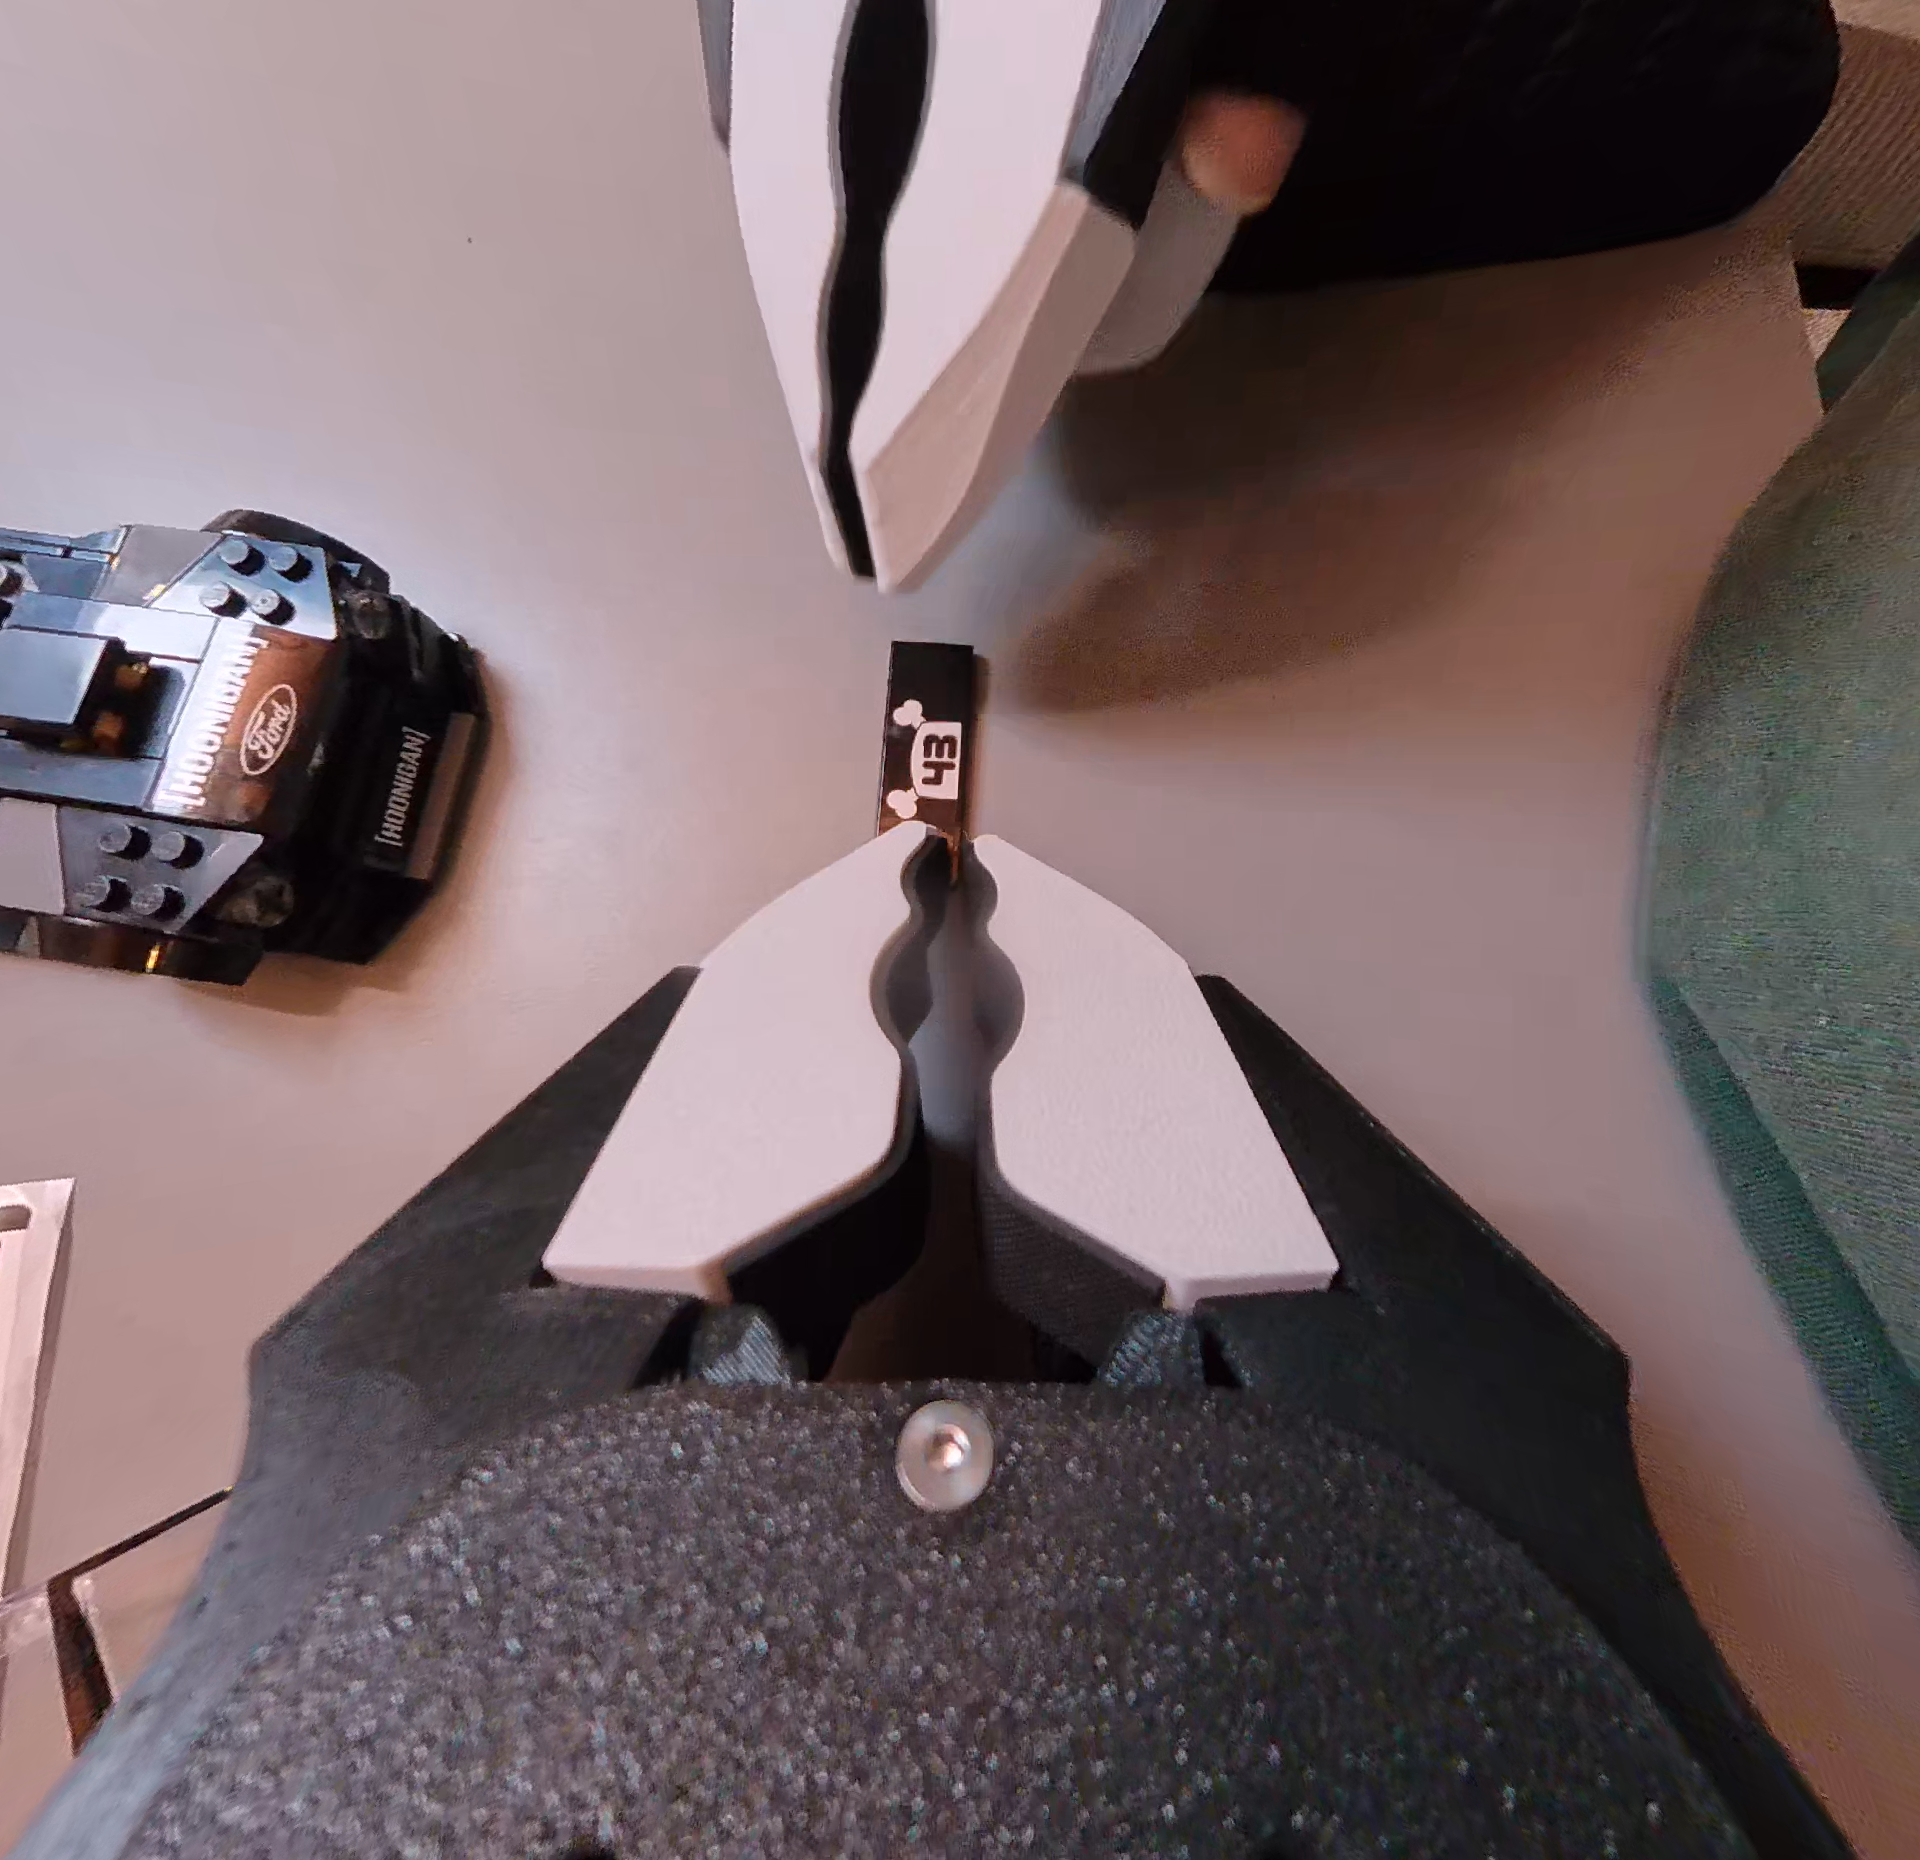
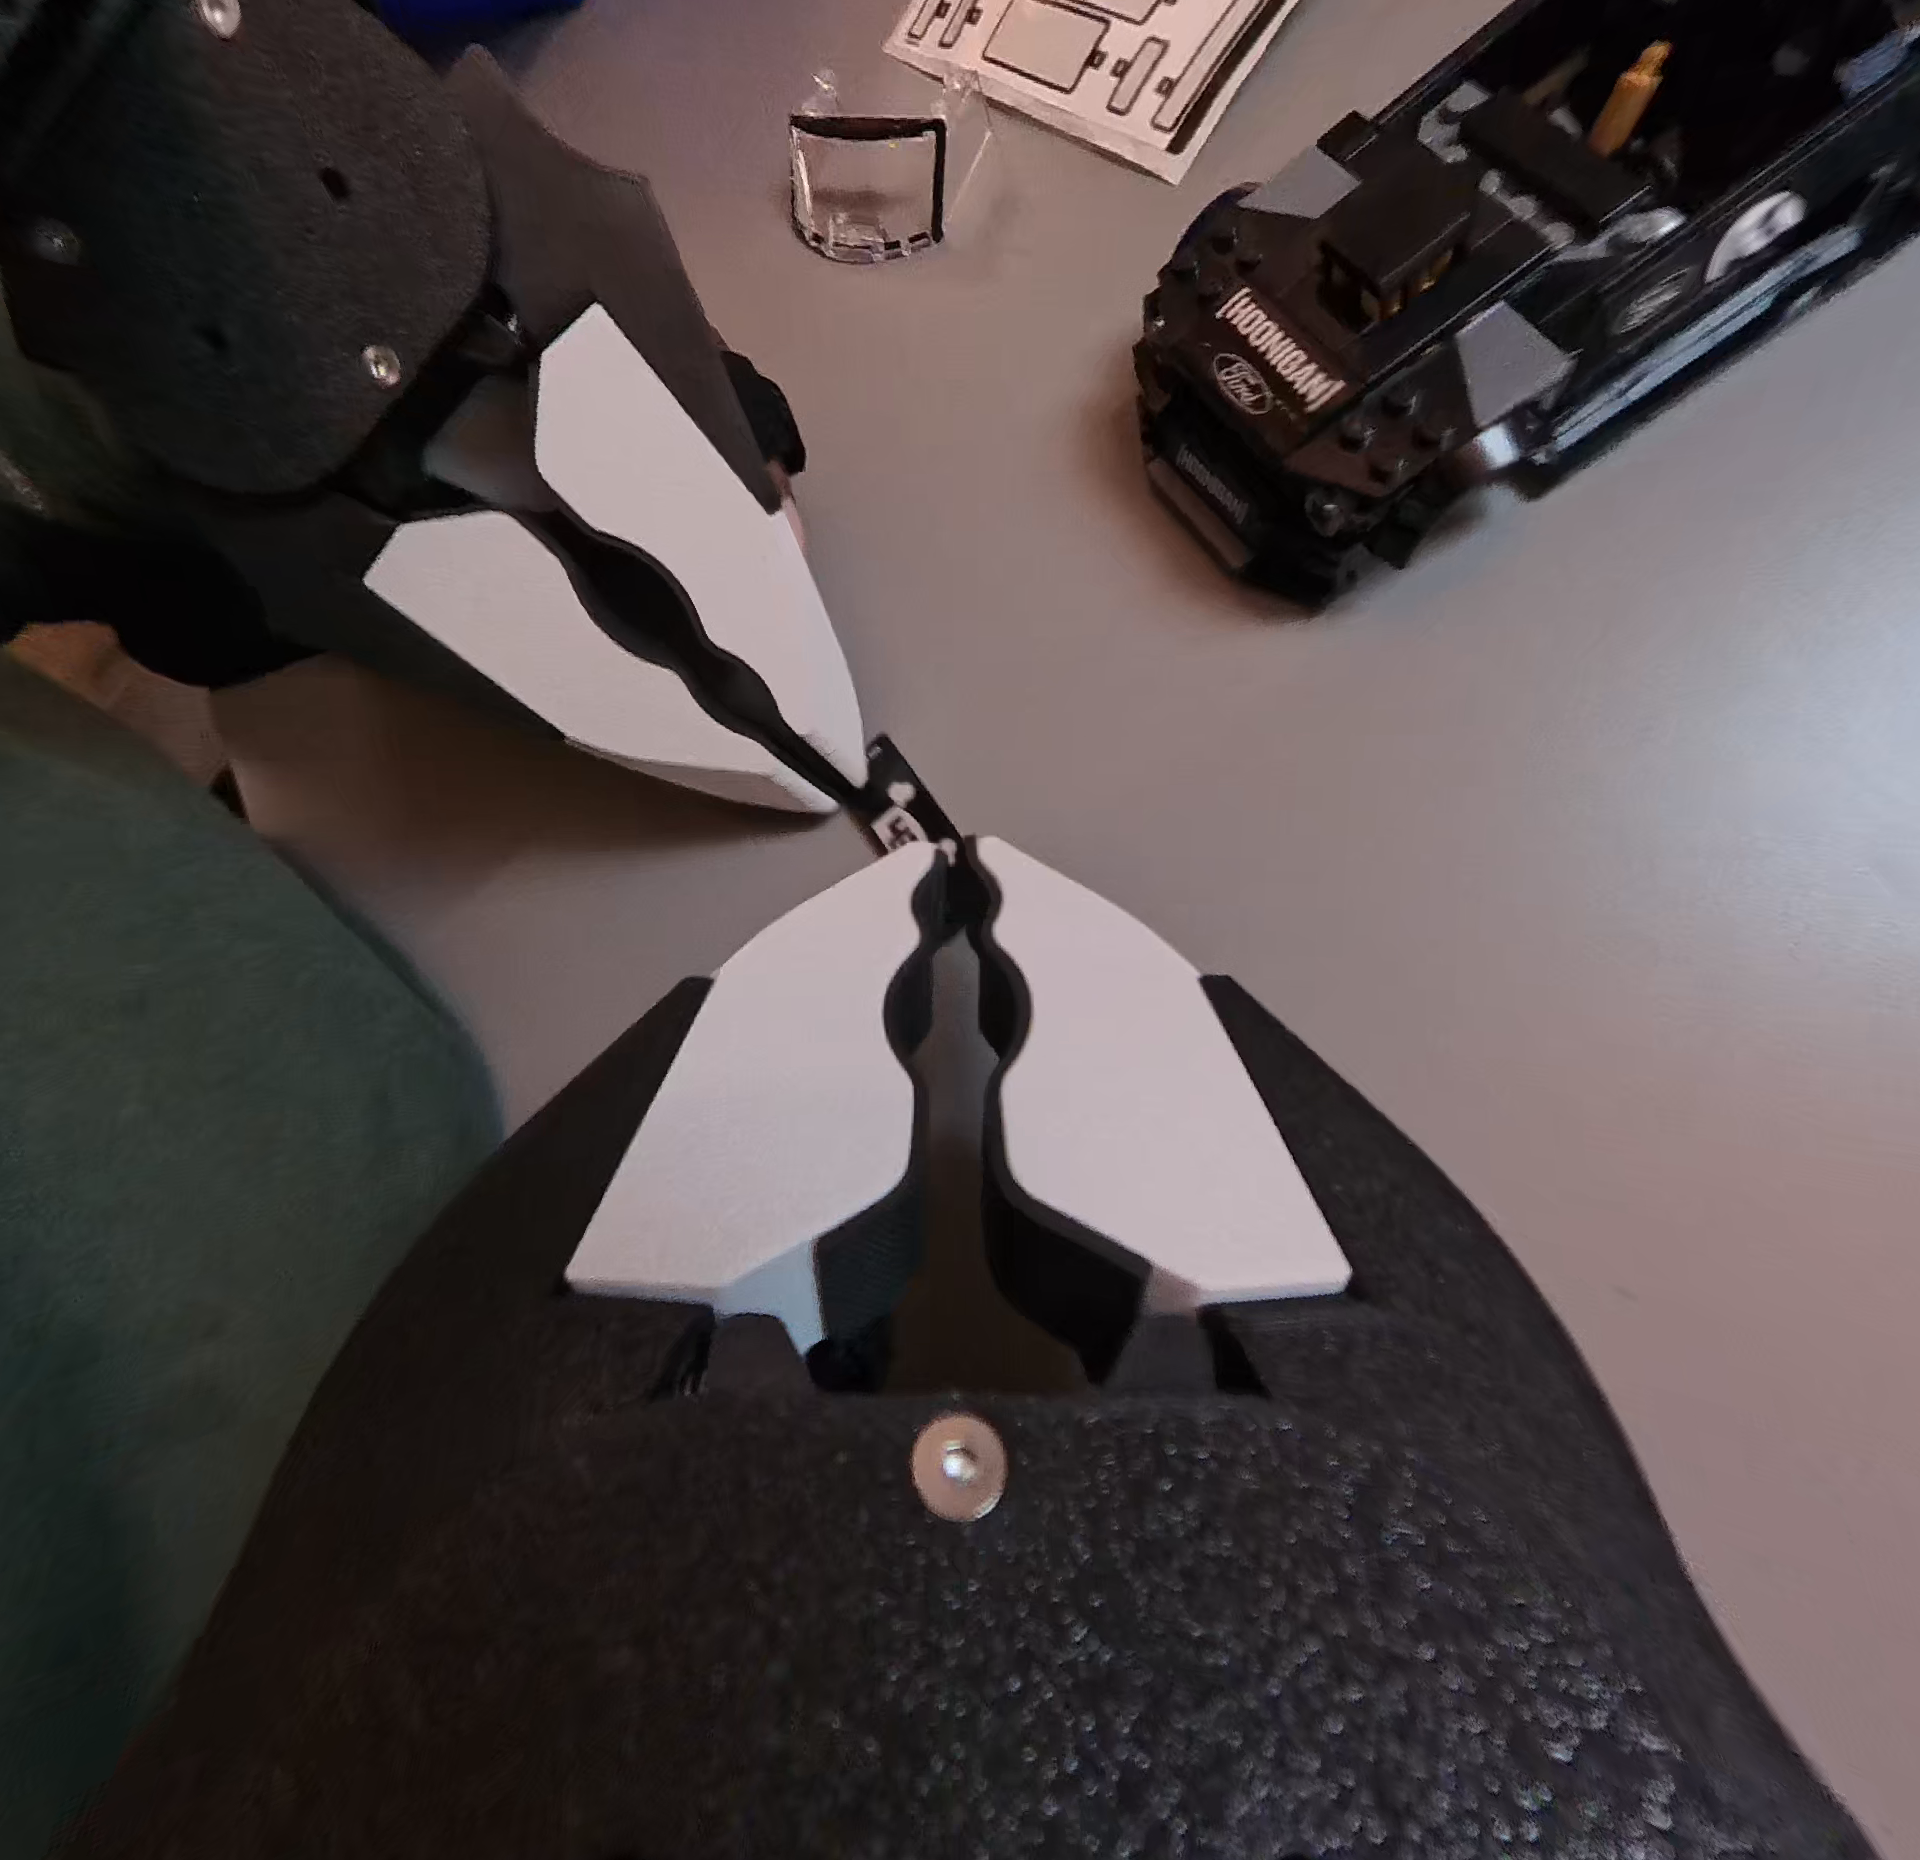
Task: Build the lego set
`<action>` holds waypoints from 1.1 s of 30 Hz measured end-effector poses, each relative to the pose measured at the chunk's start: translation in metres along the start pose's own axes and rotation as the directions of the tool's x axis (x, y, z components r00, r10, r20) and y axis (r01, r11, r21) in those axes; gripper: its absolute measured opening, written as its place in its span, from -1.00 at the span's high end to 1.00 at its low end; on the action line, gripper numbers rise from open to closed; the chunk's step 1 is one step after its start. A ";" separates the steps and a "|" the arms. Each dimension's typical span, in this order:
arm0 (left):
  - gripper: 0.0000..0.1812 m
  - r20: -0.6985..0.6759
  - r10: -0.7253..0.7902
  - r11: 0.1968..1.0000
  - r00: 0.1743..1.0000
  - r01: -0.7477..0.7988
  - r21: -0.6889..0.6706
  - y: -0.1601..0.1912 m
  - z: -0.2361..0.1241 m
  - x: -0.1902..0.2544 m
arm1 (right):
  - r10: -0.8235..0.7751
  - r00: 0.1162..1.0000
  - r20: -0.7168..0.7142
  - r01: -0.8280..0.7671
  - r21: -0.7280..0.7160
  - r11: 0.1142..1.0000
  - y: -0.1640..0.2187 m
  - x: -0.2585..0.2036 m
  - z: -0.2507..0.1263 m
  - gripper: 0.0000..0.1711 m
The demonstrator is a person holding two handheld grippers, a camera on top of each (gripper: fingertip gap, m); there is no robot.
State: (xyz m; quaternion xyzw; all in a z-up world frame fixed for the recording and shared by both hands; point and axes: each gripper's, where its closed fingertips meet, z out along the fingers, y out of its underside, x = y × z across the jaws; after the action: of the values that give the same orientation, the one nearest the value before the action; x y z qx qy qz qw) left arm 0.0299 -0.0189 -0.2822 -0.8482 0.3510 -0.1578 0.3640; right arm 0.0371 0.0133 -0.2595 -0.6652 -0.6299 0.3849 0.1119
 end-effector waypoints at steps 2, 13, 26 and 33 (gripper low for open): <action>0.97 0.000 0.003 1.000 1.000 -0.003 0.001 0.000 0.000 0.000 | 0.075 0.997 0.020 -0.074 -0.017 0.997 0.000 -0.001 0.010 1.00; 0.97 0.011 0.008 1.000 1.000 -0.008 -0.001 0.001 -0.001 0.002 | 0.106 0.994 -0.019 -0.108 -0.155 0.982 0.019 0.003 0.014 1.00; 0.97 0.003 0.010 1.000 1.000 -0.010 0.009 0.001 -0.001 0.003 | -0.053 0.999 -0.014 0.049 -0.200 0.979 0.013 -0.014 0.027 1.00; 0.98 0.008 0.020 1.000 1.000 -0.020 0.005 0.001 -0.001 0.004 | -0.120 0.992 -0.031 0.108 -0.245 0.963 0.017 -0.012 0.022 1.00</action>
State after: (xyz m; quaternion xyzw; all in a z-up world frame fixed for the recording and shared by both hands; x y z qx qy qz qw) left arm 0.0315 -0.0225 -0.2823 -0.8442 0.3577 -0.1516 0.3692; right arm 0.0365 -0.0085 -0.2811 -0.6452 -0.7068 0.2825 0.0661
